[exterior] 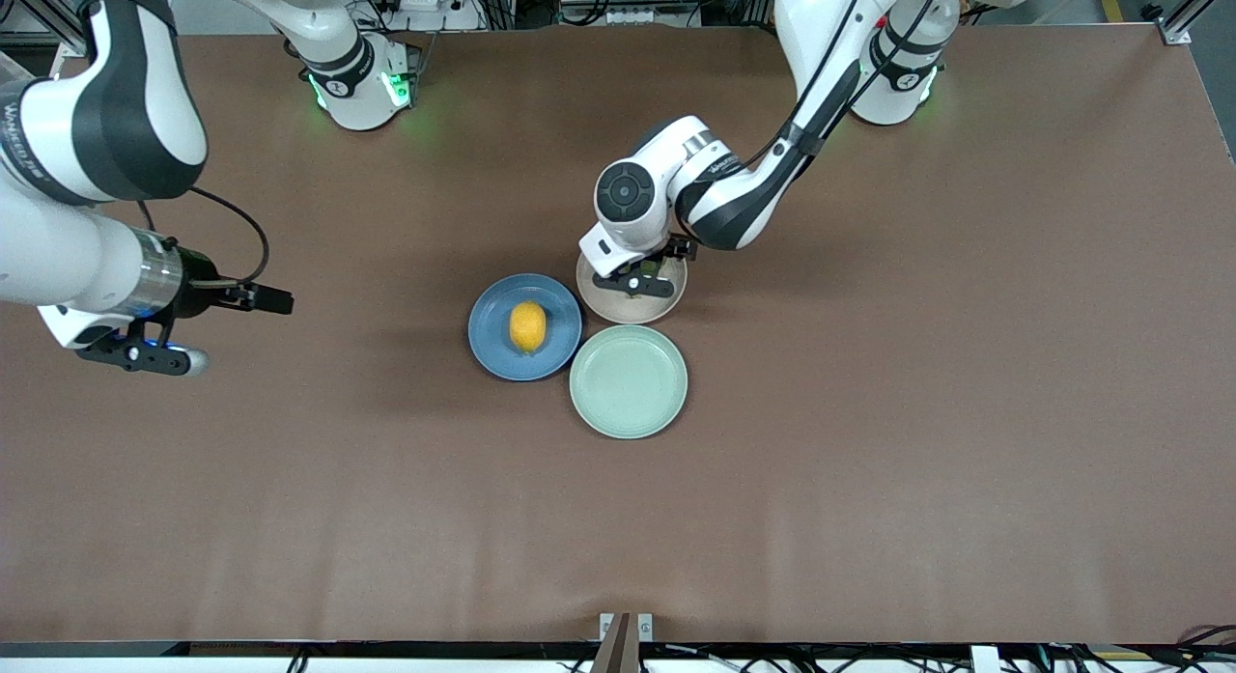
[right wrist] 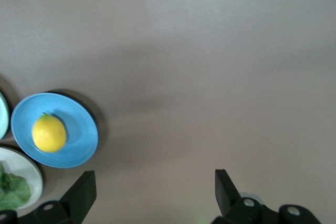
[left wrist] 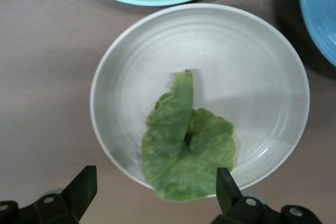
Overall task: Pick lemon and lettuce from blue and beige plates
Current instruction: 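Grasp the lettuce with the left gripper while the right gripper reaches the lemon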
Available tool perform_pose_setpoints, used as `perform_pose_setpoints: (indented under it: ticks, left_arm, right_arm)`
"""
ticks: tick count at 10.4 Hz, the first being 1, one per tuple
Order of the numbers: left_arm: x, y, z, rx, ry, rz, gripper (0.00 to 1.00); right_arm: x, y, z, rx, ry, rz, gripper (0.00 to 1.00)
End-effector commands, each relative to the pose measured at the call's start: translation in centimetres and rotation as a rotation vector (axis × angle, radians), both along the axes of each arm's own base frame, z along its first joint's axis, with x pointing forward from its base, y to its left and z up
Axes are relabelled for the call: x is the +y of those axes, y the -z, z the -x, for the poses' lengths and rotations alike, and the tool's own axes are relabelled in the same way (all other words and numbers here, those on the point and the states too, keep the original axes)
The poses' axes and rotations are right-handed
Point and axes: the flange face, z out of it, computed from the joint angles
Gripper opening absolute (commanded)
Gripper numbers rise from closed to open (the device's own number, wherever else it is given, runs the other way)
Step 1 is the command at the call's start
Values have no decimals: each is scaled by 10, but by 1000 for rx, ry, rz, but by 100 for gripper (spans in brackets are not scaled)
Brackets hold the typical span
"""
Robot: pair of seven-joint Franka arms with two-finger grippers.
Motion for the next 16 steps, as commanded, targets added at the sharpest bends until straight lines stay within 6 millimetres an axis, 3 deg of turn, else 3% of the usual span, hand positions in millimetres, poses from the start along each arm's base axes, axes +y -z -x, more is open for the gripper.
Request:
perform_pose_setpoints:
  ticks: [1,3,6,10,13,14,16]
  left_arm:
    - [-6,15,-3,-42,35,-6,100]
    - [-11,30,2,-53,59,-9,100]
    - [-13,34,4,-50,54,-4,100]
    - [-16,51,10,-40,62,-5,100]
    - [-19,56,15,-41,66,-8,100]
    - [-24,57,20,-45,72,-5,95]
    - [-23,62,21,-38,68,-10,59]
  right_arm:
    - [31,10,6,-25,12,-24,100]
    - [66,26,12,-65,17,-28,100]
    - [121,51,28,-110,70,-29,100]
    - [176,90,54,-165,47,-51,100]
    - [202,128,67,-198,44,-38,100]
    - [205,137,67,-198,28,-27,100]
    - [224,163,70,-212,38,-14,100]
